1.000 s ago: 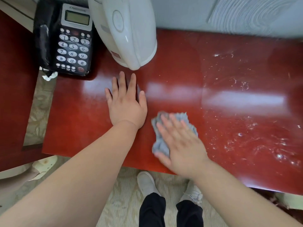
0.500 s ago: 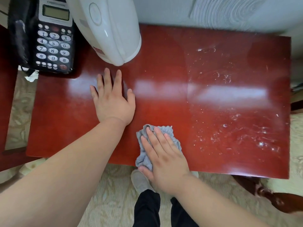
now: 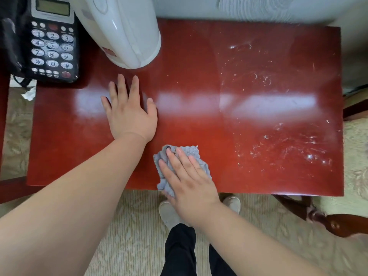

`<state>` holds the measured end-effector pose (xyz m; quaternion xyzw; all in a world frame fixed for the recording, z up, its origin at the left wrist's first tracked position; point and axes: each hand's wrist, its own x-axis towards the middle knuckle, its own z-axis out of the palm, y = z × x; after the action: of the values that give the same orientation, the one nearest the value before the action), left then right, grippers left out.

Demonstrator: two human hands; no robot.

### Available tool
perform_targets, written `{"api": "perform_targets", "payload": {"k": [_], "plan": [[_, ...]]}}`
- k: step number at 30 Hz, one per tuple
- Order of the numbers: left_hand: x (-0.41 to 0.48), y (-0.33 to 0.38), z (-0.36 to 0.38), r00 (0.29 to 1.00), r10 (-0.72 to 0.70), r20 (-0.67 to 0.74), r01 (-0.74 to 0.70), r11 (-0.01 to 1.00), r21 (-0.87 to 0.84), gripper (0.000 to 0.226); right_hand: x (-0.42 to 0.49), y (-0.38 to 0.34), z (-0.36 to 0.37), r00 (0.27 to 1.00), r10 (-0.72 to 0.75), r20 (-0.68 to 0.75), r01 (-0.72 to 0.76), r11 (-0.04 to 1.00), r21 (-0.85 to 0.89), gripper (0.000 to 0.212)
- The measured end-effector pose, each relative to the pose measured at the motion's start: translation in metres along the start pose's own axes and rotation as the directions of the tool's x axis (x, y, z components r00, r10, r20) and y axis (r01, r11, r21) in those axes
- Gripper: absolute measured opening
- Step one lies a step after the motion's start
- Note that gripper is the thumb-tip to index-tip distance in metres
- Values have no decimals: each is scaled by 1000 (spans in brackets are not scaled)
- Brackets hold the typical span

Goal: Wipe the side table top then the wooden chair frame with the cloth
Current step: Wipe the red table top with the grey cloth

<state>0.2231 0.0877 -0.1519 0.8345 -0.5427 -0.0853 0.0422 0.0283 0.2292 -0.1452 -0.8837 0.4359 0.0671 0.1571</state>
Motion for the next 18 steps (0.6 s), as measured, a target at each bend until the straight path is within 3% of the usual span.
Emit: {"api": "perform_targets", "payload": {"k": [2, 4, 9, 13, 15, 18], "plan": [[-1, 0, 0, 1000, 5, 2, -5, 1000, -4, 70, -3, 16, -2, 999, -46, -16, 46, 998, -41, 74], [-1, 1, -1, 1000, 1, -2, -1, 1000, -14, 70, -10, 36, -5, 1000, -2, -17, 1, 999, -50, 73], [-4, 2, -2, 1000, -7, -5, 7, 999, -35, 69, -40, 88, -12, 969, 248, -1, -248, 968, -35, 66], [-4, 2, -3, 1000, -19, -21, 18, 999, -49, 69, -34, 72, -14, 880, 475, -3, -475, 880, -8, 70], [-4, 3, -3, 1000, -18, -24, 16, 999, -50, 68, -17, 41, -14, 894, 448, 7, -448, 894, 18, 72], [-4, 3, -3, 1000, -14, -27, 12, 998, -62, 68, 4, 1, -10, 968, 248, 38, -251, 966, 65, 75]]}}
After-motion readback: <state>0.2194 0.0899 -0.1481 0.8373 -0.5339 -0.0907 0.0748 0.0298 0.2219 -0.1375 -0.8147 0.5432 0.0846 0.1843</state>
